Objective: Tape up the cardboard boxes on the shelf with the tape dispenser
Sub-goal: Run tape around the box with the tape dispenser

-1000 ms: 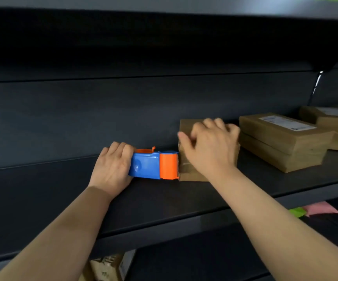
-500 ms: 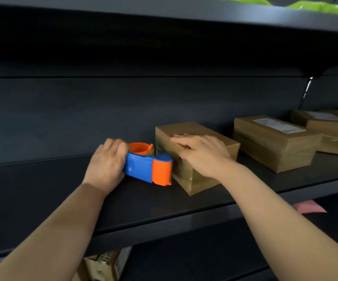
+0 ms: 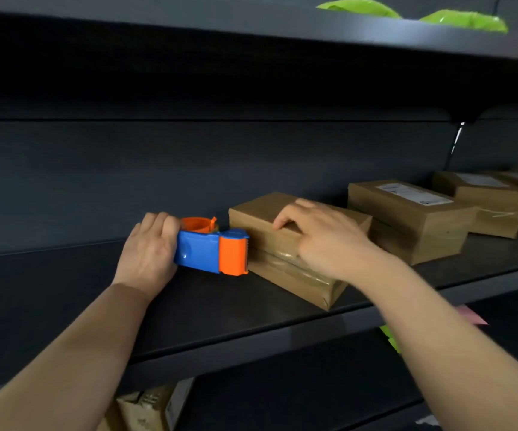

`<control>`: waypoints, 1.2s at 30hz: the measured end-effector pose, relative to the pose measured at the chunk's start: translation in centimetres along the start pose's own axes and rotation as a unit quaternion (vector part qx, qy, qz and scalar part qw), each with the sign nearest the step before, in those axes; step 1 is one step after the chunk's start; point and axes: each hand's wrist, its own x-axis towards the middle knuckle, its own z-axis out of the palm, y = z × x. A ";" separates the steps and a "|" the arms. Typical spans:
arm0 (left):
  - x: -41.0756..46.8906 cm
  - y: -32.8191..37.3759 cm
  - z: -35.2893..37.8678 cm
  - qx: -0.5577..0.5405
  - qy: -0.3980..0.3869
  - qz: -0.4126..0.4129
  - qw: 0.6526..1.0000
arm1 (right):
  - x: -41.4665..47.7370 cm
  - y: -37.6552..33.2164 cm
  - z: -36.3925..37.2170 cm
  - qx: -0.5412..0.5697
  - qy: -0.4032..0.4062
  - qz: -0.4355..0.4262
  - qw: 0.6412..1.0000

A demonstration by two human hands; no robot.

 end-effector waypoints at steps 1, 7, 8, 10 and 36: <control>0.0 0.0 -0.1 0.001 0.001 0.001 1.000 | 0.1 -0.8 0.7 -0.026 0.027 0.002 0.999; -0.3 0.0 -0.4 0.007 -0.009 -0.006 1.000 | 0.8 -2.1 2.8 -0.133 0.139 0.008 0.981; -0.2 0.0 -0.4 0.008 -0.006 -0.003 1.000 | 0.9 -1.8 2.7 -0.131 0.136 -0.004 0.982; -0.3 0.1 -0.4 0.004 -0.001 0.004 1.000 | 0.8 -0.7 1.9 -0.090 0.101 -0.006 0.991; -0.2 0.8 -0.7 0.017 -0.004 -0.016 1.000 | -0.1 3.0 0.8 0.039 -0.011 -0.044 0.998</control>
